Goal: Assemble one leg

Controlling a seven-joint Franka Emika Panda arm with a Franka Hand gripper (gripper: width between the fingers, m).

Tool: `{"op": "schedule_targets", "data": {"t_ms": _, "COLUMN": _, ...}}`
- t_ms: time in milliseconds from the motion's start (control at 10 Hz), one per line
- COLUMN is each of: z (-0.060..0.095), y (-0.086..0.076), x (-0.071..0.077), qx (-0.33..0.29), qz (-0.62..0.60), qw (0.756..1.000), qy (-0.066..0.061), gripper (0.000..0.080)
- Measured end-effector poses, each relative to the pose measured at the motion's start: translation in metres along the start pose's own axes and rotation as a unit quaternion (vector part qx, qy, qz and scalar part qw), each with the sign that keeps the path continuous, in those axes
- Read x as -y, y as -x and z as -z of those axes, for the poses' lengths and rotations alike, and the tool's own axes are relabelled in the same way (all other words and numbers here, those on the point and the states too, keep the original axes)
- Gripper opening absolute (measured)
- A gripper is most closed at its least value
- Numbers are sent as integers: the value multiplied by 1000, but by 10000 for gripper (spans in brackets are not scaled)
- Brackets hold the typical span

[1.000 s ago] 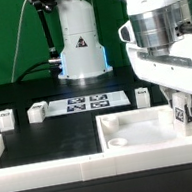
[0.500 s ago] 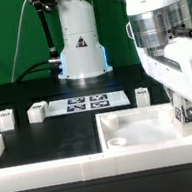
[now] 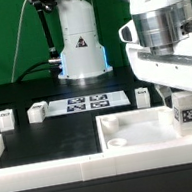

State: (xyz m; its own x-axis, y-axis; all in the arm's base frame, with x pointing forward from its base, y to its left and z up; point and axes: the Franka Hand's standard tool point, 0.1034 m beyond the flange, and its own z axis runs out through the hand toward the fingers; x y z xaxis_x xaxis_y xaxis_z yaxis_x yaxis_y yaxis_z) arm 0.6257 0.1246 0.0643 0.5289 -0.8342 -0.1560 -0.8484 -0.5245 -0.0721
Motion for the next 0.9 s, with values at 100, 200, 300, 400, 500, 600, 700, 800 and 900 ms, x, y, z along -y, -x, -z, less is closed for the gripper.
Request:
{"op": "schedule_targets", "data": {"t_ms": 100, "z": -1, "y": 1, "x": 0, "qx": -1, "qz": 63, "qw": 998, "qy": 1, "gripper": 646}}
{"op": "schedule_targets", "data": {"t_ms": 200, "z": -2, "y": 2, "x": 0, "qx": -1, "qz": 119, "qw": 993, "qy": 2, "gripper": 649}}
{"op": "schedule_targets", "data": {"t_ms": 300, "z": -1, "y": 2, "x": 1, "qx": -2, "qz": 168, "qw": 986, "qy": 3, "gripper": 649}}
{"op": "schedule_targets", "data": {"t_ms": 400, "z": -1, "y": 1, "x": 1, "qx": -7, "qz": 237, "qw": 971, "qy": 7, "gripper": 649}}
{"op": "schedule_targets", "data": {"t_ms": 500, "z": 0, "y": 1, "x": 1, "qx": -7, "qz": 272, "qw": 962, "qy": 10, "gripper": 649}}
{"op": "schedule_targets", "data": {"t_ms": 600, "z": 0, "y": 0, "x": 0, "qx": -9, "qz": 332, "qw": 943, "qy": 15, "gripper": 649}}
{"op": "schedule_targets", "data": {"t_ms": 700, "z": 1, "y": 0, "x": 2, "qx": -13, "qz": 376, "qw": 926, "qy": 16, "gripper": 649}}
{"op": "schedule_targets", "data": {"t_ms": 800, "z": 1, "y": 0, "x": 2, "qx": -17, "qz": 413, "qw": 910, "qy": 23, "gripper": 649}}
{"op": "schedule_targets", "data": {"t_ms": 900, "z": 2, "y": 0, "x": 3, "qx": -22, "qz": 442, "qw": 896, "qy": 29, "gripper": 649}}
